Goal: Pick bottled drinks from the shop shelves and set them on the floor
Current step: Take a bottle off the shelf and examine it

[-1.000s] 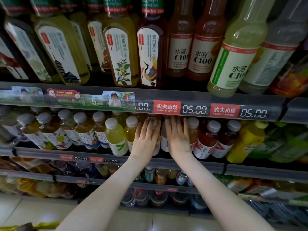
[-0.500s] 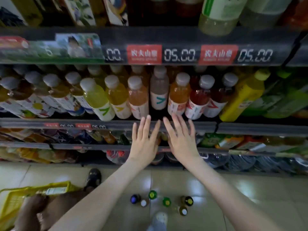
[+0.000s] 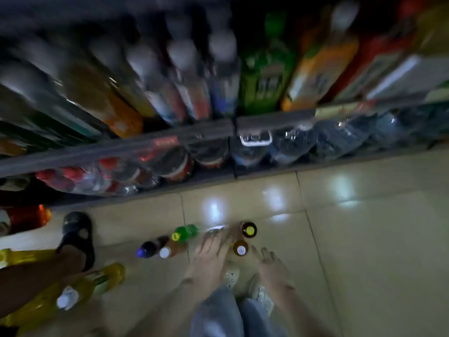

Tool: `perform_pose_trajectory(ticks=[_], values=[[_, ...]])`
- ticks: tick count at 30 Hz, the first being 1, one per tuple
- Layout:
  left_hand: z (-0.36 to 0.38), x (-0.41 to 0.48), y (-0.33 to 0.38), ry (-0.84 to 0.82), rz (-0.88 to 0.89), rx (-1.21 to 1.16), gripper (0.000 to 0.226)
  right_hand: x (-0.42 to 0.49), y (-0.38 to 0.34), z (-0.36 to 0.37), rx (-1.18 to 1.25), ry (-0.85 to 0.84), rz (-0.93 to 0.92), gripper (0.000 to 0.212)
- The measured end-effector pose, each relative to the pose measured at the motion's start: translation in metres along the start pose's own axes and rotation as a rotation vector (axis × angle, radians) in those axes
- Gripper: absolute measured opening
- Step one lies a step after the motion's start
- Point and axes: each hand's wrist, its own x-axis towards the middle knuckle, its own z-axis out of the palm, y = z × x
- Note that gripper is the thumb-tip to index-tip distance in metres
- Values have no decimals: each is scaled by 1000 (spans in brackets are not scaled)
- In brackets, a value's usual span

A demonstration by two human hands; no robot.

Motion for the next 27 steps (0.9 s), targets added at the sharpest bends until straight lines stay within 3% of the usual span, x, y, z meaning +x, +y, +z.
perform_pose_trajectory(ticks=[3,6,12,16,20,23,27], values=[[76,40,-4,-80,-49,0,66,59,-13,54,78,63,24,58],[125,73,-11,40,-49,0,68,115,-22,97,76,85,13,48],[163,89,-20,-157,-83,-16,67,117,-16,108,199,218,-62,49],[117,67,9,-257,-44,-158,72,42,9,67,627,319,58,31],[19,35,68,-301,112,-396,82,-76,52,-40,1067,444,106,20],[-77,11,123,-230,138,-621,72,-172,90,-128,1152,582,94,25],[-201,-19,196,-143,211,-620,54,-274,135,-231,1402,762,89,20]])
